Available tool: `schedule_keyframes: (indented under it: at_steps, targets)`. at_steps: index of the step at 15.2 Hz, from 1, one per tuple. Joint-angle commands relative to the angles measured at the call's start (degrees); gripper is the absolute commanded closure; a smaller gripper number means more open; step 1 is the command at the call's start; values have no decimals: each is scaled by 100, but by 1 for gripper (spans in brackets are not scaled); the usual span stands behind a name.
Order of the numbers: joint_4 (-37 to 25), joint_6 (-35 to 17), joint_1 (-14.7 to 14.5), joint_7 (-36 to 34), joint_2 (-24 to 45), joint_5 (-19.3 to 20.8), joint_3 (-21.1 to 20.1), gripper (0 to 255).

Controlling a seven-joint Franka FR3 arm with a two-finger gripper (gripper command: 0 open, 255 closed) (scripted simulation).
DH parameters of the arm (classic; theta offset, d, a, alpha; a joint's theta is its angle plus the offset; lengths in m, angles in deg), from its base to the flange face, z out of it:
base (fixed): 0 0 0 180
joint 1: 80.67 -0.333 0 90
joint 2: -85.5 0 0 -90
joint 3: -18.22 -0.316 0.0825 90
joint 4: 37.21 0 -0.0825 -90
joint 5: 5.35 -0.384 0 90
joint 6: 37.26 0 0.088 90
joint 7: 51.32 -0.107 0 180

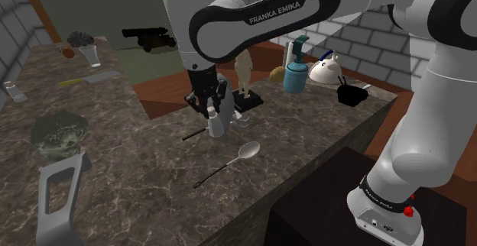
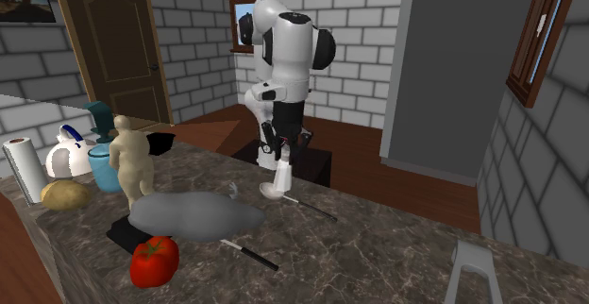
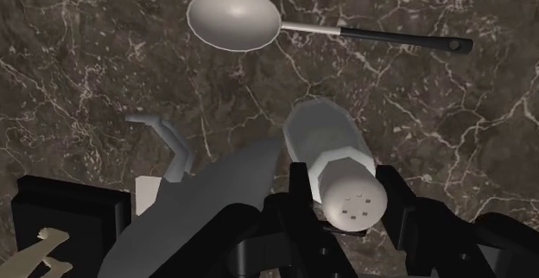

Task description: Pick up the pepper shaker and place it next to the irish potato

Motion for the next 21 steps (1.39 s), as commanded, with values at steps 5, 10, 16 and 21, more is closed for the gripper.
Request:
schedule_keyframes:
  at_steps: [5, 10, 16, 21]
  targets:
    - [-434, 465, -5, 48, -37, -30, -8, 255]
    - [-825, 851, -18, 72, -31, -34, -16, 255]
    - [-418, 714, 402, 812, -404, -174, 300, 255]
    - [-180, 608, 770, 1523, -611, -223, 641, 255]
